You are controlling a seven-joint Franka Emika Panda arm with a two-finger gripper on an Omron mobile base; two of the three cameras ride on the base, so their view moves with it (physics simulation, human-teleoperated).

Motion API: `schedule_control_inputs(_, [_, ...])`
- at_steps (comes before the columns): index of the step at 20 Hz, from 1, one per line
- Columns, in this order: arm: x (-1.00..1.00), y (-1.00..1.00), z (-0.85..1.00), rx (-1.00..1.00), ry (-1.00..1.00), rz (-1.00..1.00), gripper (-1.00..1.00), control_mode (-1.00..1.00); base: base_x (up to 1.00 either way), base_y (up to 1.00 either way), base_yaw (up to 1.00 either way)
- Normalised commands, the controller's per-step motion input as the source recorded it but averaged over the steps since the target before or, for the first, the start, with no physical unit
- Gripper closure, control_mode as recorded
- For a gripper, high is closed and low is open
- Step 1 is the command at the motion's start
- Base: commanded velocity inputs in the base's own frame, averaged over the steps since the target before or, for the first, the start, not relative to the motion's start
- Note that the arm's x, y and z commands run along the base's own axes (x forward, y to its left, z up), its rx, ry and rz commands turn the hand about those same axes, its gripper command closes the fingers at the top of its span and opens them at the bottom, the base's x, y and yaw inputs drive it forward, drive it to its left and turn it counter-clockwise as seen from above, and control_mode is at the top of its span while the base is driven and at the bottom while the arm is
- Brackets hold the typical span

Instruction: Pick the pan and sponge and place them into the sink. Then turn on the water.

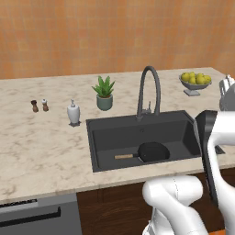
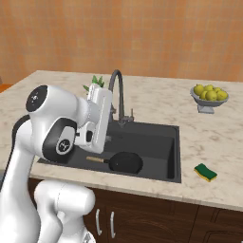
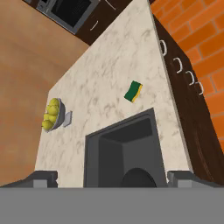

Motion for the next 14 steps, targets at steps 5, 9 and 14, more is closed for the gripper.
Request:
schedule_control_inputs(5, [0.07, -0.79, -0.14, 0.12, 0.27, -0.28, -1.0, -1.0, 0.0, 0.0, 0.0])
schedule_control_inputs(9, [0.27, -0.5, -0.49, 0.12, 0.24, -0.24, -1.0, -1.0, 0.0, 0.0, 0.0])
schedule_control_inputs(14, [0.39, -0.46, -0.8, 0.15, 0.05, -0.21, -1.0, -1.0, 0.0, 0.0, 0.0])
